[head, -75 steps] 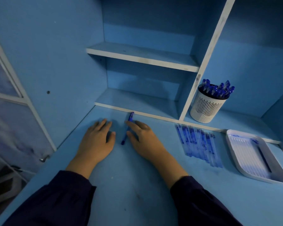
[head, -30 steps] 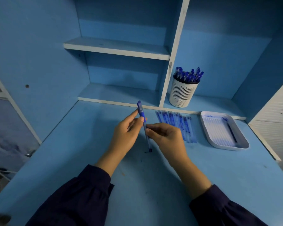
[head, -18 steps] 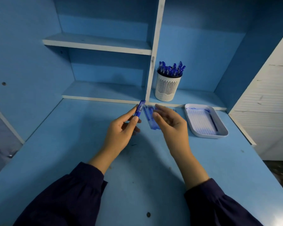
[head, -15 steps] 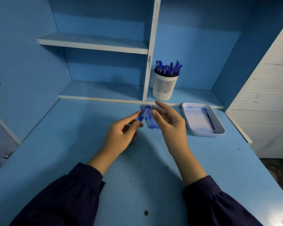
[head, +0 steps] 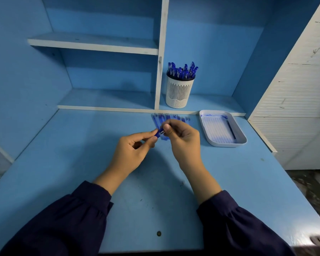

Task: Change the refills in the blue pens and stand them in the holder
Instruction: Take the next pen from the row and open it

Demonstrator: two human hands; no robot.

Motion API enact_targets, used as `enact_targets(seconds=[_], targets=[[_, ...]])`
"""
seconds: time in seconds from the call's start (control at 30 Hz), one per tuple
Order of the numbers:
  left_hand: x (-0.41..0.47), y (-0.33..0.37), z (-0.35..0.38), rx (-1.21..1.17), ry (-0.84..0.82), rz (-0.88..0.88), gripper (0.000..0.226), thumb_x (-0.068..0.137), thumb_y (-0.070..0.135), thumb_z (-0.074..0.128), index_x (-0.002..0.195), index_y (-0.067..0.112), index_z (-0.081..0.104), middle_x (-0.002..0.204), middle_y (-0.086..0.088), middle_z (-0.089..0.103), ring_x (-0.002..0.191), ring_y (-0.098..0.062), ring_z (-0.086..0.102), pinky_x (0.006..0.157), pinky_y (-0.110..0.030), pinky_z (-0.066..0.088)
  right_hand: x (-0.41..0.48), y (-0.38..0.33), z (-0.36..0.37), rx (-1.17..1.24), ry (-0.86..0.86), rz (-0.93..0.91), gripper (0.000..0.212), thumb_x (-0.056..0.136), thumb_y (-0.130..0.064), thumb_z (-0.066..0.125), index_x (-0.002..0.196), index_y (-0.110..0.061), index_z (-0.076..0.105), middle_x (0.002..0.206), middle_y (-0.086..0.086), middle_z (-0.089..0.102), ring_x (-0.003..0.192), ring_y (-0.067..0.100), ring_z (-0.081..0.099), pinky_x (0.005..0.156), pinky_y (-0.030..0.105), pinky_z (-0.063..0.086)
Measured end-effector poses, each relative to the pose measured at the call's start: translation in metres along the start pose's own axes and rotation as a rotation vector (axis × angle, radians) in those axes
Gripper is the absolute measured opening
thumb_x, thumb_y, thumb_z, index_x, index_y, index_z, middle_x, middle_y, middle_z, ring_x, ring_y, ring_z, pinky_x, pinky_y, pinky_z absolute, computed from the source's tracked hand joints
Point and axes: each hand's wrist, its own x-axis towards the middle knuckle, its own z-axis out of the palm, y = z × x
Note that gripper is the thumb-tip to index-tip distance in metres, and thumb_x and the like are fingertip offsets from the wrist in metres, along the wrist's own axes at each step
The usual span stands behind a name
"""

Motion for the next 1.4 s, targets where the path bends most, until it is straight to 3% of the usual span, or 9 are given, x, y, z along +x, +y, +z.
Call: enact_targets(seconds=[0.13,0.27,0.43,0.53,0.67,0.83,1.07,1.27,1.4], targets=[[-0.001,-0.003,-0.001,0.032,-0.028,0.095,0.032,0.093,0.001,0.061,0.123,0.014,0.063,0.068,0.007,0.063,0.058,0.000,0.051,0.059,-0.009,0.040,-0.002,-0.001,0.003,0.012,0.010,-0.030,0.010,0.092,0.001,0.059,0.092,0.000,0.068,0.078,0.004,0.066,0.074,0.011,0.060,0.074,0.020,0.050],[-0.002,-0.006,-0.002,0.081,-0.102,0.151,0.041,0.096,0.000,0.057,0.128,0.025,0.060,0.065,-0.015,0.046,0.058,-0.006,0.036,0.057,-0.015,0.034,0.001,-0.003,0.000,0.007,0.014,-0.063,0.015,0.093,0.004,0.054,0.089,-0.003,0.068,0.080,0.002,0.066,0.075,0.012,0.057,0.073,0.022,0.047],[0.000,-0.011,-0.001,0.095,-0.072,0.148,0.038,0.094,0.015,0.057,0.129,0.029,0.059,0.074,0.003,0.059,0.063,-0.009,0.048,0.061,-0.021,0.043,0.006,-0.009,-0.006,0.055,-0.023,-0.053,0.014,0.091,-0.003,0.062,0.086,-0.014,0.070,0.082,0.002,0.069,0.078,0.012,0.062,0.078,0.026,0.051],[0.000,-0.012,-0.001,0.126,-0.041,0.137,0.035,0.094,0.030,0.057,0.127,0.038,0.059,0.081,-0.004,0.063,0.069,-0.032,0.053,0.064,-0.040,0.047,0.008,-0.012,-0.011,0.074,0.006,-0.040,0.010,0.089,-0.005,0.065,0.088,-0.013,0.071,0.076,-0.005,0.069,0.071,0.005,0.060,0.072,0.019,0.049],[-0.001,-0.010,-0.003,0.140,0.017,0.111,0.033,0.095,0.029,0.053,0.127,0.036,0.059,0.082,-0.005,0.060,0.071,-0.029,0.052,0.062,-0.030,0.043,0.014,-0.008,-0.023,0.094,0.107,0.043,0.008,0.089,-0.005,0.066,0.094,-0.008,0.071,0.074,-0.004,0.068,0.066,0.005,0.060,0.069,0.018,0.050],[0.002,-0.012,-0.005,0.218,0.092,0.143,0.031,0.096,0.021,0.061,0.126,0.027,0.064,0.086,0.006,0.064,0.065,-0.020,0.049,0.055,-0.025,0.041,0.014,0.003,-0.038,-0.147,-0.043,0.253,0.015,0.086,-0.005,0.067,0.099,-0.009,0.074,0.075,0.001,0.072,0.065,0.006,0.063,0.068,0.020,0.052],[0.004,-0.015,-0.007,0.294,0.130,0.172,0.027,0.091,0.013,0.069,0.116,0.021,0.072,0.098,0.010,0.070,0.082,-0.010,0.061,0.070,-0.030,0.051,0.004,0.009,-0.032,-0.728,-0.231,0.108,0.015,0.082,-0.017,0.074,0.096,-0.013,0.077,0.067,-0.011,0.061,0.060,-0.003,0.052,0.057,0.000,0.036],[0.004,-0.014,-0.007,0.278,0.097,0.153,0.028,0.088,0.009,0.072,0.112,0.023,0.073,0.103,0.015,0.070,0.093,-0.007,0.065,0.084,-0.024,0.055,0.007,0.006,-0.032,-0.583,-0.127,0.118,0.037,0.093,-0.039,0.060,0.085,-0.005,0.072,0.073,0.013,0.067,0.069,0.028,0.056,0.069,0.033,0.048],[0.004,-0.013,-0.005,0.347,0.025,0.188,0.025,0.087,0.007,0.072,0.109,0.020,0.075,0.096,0.010,0.070,0.084,-0.008,0.063,0.072,-0.019,0.051,0.005,-0.004,-0.030,-0.251,-0.173,0.199,0.031,0.090,-0.038,0.064,0.086,-0.008,0.072,0.070,0.002,0.069,0.061,0.012,0.060,0.065,0.027,0.051]])
